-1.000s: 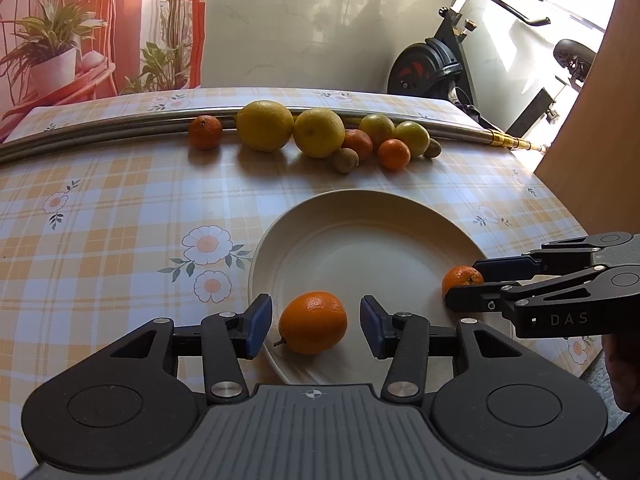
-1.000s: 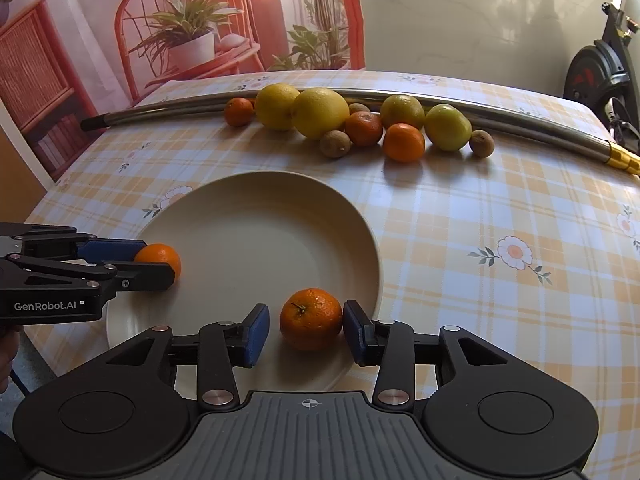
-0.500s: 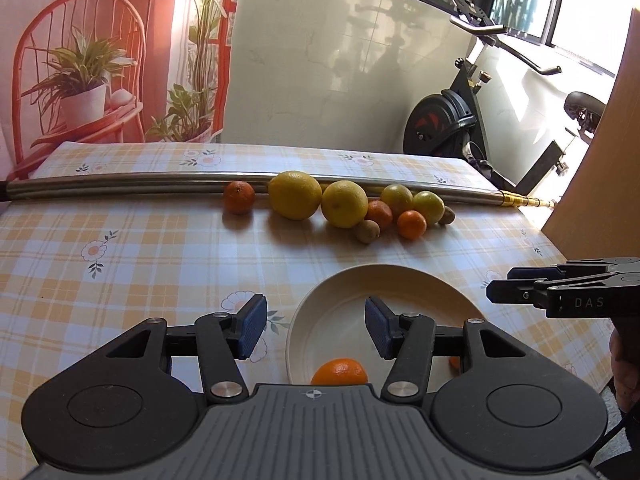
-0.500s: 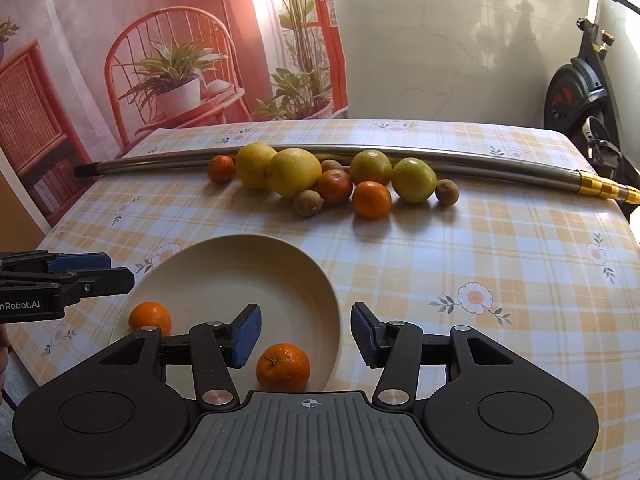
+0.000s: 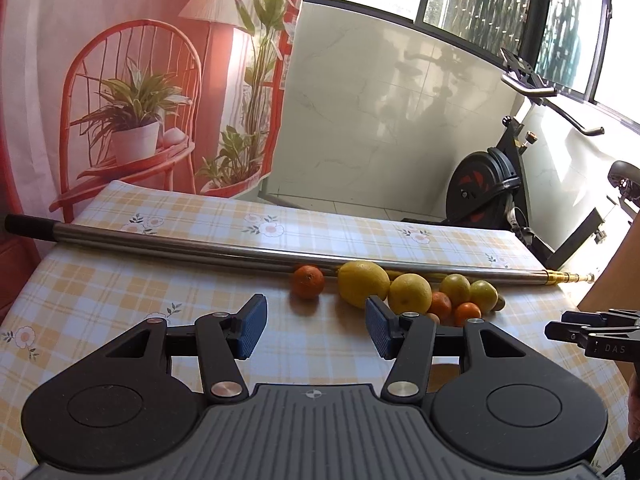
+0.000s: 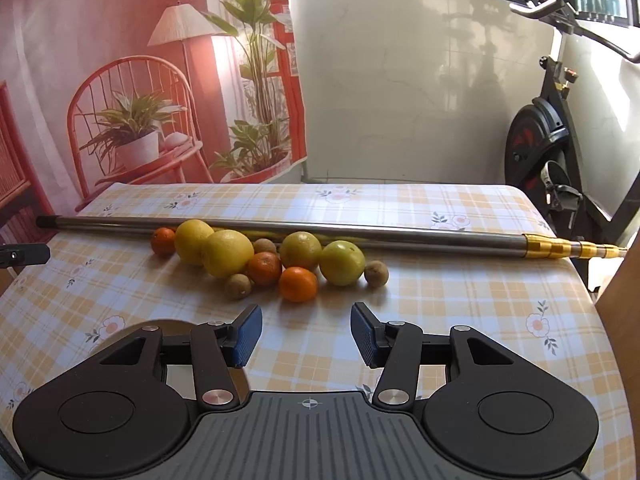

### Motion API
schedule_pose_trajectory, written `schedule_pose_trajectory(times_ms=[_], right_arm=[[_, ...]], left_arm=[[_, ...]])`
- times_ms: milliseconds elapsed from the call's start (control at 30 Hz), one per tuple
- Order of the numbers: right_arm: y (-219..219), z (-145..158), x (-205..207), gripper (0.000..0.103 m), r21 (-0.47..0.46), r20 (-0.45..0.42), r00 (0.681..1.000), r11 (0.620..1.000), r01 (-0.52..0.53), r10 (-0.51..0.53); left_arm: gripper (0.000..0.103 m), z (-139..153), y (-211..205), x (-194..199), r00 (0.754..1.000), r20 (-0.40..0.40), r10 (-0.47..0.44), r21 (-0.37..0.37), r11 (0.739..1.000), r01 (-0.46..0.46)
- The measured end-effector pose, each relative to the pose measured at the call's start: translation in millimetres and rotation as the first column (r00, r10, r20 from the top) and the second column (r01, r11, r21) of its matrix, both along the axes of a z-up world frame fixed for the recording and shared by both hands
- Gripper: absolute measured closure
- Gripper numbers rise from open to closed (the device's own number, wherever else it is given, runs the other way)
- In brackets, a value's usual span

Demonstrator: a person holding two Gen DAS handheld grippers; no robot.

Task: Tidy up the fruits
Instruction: 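Grasp a green apple with the right tool while the left tool approaches an orange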

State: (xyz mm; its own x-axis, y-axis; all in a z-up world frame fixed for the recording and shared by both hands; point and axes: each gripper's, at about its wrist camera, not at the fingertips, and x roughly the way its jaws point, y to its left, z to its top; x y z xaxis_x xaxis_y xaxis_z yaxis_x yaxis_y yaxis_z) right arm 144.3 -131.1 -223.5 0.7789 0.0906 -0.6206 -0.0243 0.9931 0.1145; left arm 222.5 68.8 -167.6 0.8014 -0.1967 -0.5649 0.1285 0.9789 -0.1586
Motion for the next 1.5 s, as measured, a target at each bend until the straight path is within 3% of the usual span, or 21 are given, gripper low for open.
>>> schedule_pose_trajectory(times_ms=[267,567,800,1067,1500], right_arm=[[-10.4,-9.4,29.5,0.057,-0.038,0.019,1.0,0.999,-0.005,0.006],[-25.0,-34.8,89.3,0.057,-0.092,-0.038,0.998,0.994,-0.055,0.051],[-30.2,-49.8,126.7,0.057,-0.07,-0.087,0.993,0.994,-0.083,0.076],[-22.5,-61.7,145.7,0.057,-0.054,-0.123,0.985,0.99,-0.13,0.123],[-24.1,-69.8,149.0,0.059,-0.004,-0.141,0.984,0.994,-0.113,0.112]], left_arm=[[0.046,5.7,15.9,26.8,0.998,0.003,0.07,-0.048,0.996,-0.07],[0.046,-17.8,5.6,52.1,0.997,-0.054,0.053,-0.04,0.998,-0.056],[0.046,-30.1,-1.1,65.4,0.996,-0.083,0.035,-0.041,0.998,-0.039],[0.046,-36.6,-1.9,72.6,0.994,-0.101,0.033,-0.031,0.999,-0.036],[0.046,-42.7,-7.0,78.6,0.992,-0.127,0.02,-0.027,0.999,-0.024]])
